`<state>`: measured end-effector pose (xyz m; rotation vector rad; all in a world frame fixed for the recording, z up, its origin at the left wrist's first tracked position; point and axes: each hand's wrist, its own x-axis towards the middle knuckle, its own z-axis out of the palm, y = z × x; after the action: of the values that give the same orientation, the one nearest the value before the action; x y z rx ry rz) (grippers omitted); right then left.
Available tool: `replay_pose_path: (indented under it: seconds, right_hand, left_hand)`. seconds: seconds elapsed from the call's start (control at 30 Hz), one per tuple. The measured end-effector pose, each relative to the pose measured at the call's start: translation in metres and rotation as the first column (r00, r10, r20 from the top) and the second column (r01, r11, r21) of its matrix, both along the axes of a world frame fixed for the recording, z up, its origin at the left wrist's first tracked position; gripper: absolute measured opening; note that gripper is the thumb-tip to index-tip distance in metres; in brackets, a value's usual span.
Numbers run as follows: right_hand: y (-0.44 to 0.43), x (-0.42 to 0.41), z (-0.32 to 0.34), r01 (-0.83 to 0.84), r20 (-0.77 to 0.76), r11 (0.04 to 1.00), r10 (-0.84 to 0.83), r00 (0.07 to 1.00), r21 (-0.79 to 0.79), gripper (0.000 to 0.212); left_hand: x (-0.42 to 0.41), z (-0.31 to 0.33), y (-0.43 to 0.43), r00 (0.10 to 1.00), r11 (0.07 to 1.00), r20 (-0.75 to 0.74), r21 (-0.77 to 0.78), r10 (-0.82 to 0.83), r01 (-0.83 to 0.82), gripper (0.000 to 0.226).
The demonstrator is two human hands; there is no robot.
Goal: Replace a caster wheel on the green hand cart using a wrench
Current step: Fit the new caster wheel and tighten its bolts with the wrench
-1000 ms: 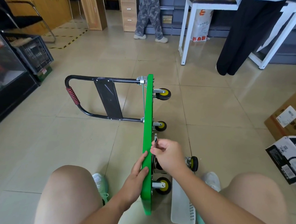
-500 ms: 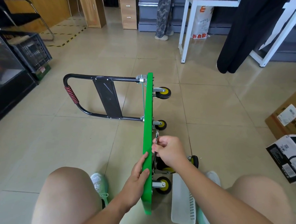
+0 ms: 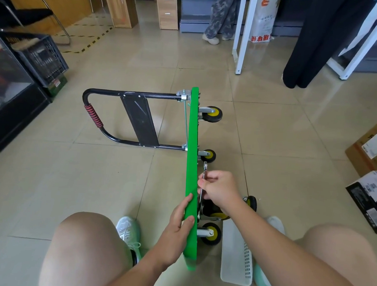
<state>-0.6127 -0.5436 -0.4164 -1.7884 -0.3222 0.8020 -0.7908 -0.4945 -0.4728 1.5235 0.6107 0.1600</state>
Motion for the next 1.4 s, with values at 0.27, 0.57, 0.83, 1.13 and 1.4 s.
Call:
replay_pose_path:
  seconds: [0.27,0.57,0.83,1.13,1.4]
  right_hand:
    - [0.008,0.006,0.003,-0.030,-0.073,0.999,0.027,0.997,-0.038,0.014]
    - [-0.025,0.000,0.017,-0.033,0.115,0.986,0.014,0.993,0.165,0.020]
    - [-0.074,-0.030,-0.007,-0.032,0.183,0.985,0.001,0.983,0.167,0.026]
    - [-0.092,-0.035,-0.027,0.126,0.091,0.991,-0.129,0.988,0.035,0.009]
    - [-0.109,-0.007,-0.012,0.230,0.130,0.924,-0.199,0.971,-0.304,0.014]
  left_hand:
    - [-0.001,-0.001,0.000,1.000,1.000,-0.012,0.022,-0.001,0.002,0.051]
    - [-0.001,-0.003,0.003,1.000,0.999,-0.011,0.045,0.003,-0.003,0.052]
    - [0.001,0.003,-0.002,1.000,1.000,0.000,0.000,0.030,-0.030,0.052]
    - [-0.001,0.007,-0.004,0.999,0.999,-0.025,0.036,0.034,-0.034,0.050]
    - [-0.001,0.011,-0.006,0.999,0.999,-0.022,0.023,0.048,-0.047,0.051]
